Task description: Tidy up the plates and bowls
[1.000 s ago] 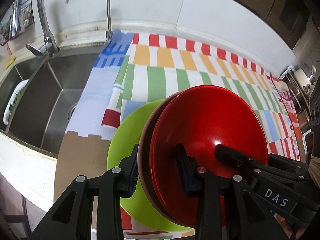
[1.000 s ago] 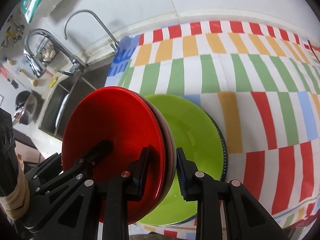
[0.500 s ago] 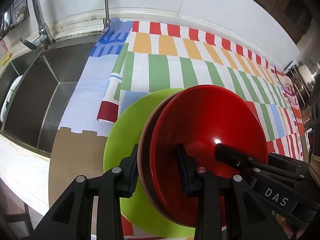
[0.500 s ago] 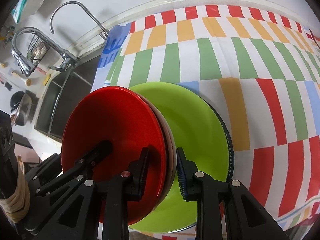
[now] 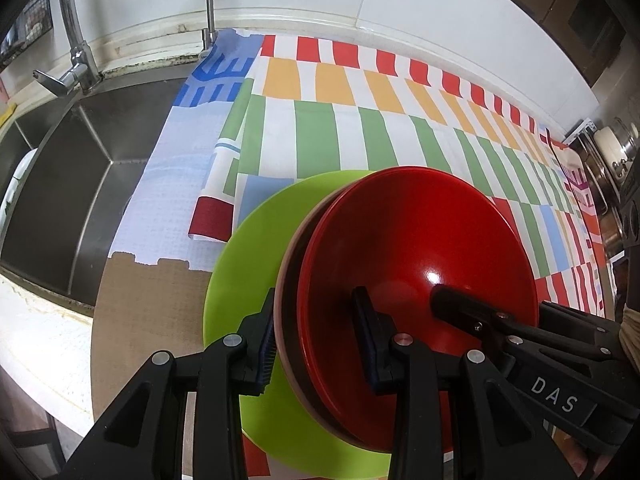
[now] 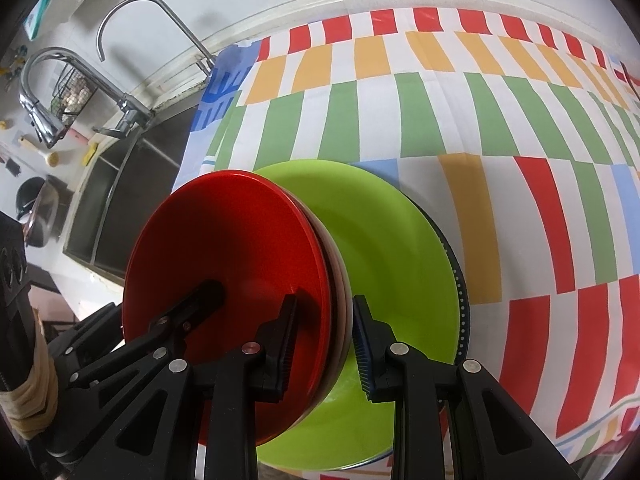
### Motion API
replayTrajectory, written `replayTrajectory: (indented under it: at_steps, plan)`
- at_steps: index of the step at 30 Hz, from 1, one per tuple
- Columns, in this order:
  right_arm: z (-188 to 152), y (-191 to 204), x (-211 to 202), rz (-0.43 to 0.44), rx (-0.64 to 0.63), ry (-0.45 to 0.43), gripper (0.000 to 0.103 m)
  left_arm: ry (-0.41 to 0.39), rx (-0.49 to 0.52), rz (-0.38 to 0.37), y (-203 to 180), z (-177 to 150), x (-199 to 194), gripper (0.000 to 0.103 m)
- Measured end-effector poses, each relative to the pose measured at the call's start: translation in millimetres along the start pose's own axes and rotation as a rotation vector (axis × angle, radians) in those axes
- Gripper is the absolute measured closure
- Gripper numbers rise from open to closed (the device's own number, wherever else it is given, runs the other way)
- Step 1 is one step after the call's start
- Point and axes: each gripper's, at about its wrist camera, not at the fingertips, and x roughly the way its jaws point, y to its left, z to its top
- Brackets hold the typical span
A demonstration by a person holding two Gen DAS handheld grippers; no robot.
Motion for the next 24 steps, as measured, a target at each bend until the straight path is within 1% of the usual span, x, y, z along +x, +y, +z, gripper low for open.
replayTrajectory:
  at_steps: [5, 6, 8, 9, 10, 11, 13, 14, 16, 17, 19, 21, 24]
  plan:
    - [-2.3, 1.1, -2.6, -0.001, -0.015, -0.017, 0.075, -0.002, 0.026, -0.003, -0.6, -1.5, -0.4, 0.068]
    - [-2.9, 1.3, -2.7, 0.005, -0.017, -0.022, 0.073, -0.003, 0.037, -0.002, -1.1, -1.8, -0.7, 0.068]
    - [-4.8, 1.9, -4.1, 0.017, -0.021, -0.042, 0.072, -0.016, 0.076, 0.022, -3.9, -2.7, -3.0, 0.067]
    - [-6.5, 1.5, -6.9, 0.023, -0.021, -0.055, 0.068, -0.027, 0.098, 0.037, -5.4, -3.5, -5.4, 0.064]
    - [-8.6, 1.9, -11.5, 0.027, -0.022, -0.082, 0.063, -0.037, 0.116, 0.049, -6.5, -4.4, -8.0, 0.059]
    - [-10.6, 2.8, -17.5, 0.02, -0.024, -0.111, 0.061, -0.051, 0.13, 0.061, -6.5, -5.5, -12.0, 0.057]
    - [-14.2, 5.0, -31.5, 0.002, -0.025, -0.17, 0.052, -0.083, 0.148, 0.077, -5.9, -8.6, -22.1, 0.049]
    - [-16.8, 5.6, -39.7, -0.01, -0.023, -0.2, 0.05, -0.101, 0.154, 0.083, -5.2, -10.5, -27.9, 0.047]
    - [-26.2, 6.8, -60.9, -0.048, -0.022, -0.277, 0.047, -0.14, 0.16, 0.09, -5.1, -15.8, -40.6, 0.038]
    - [-31.3, 7.7, -69.6, -0.07, -0.025, -0.311, 0.046, -0.164, 0.161, 0.094, -5.7, -19.6, -48.4, 0.036]
    - [-41.9, 9.3, -85.9, -0.111, -0.028, -0.373, 0.037, -0.213, 0.161, 0.093, -8.8, -28.6, -65.0, 0.031]
    - [-53.9, 7.9, -99.7, -0.129, -0.025, -0.423, 0.031, -0.25, 0.169, 0.093, -12.1, -35.0, -76.9, 0.024]
    - [-71.6, 6.7, -117.6, -0.154, -0.04, -0.475, 0.03, -0.309, 0.184, 0.104, -20.7, -52.1, -96.6, 0.018]
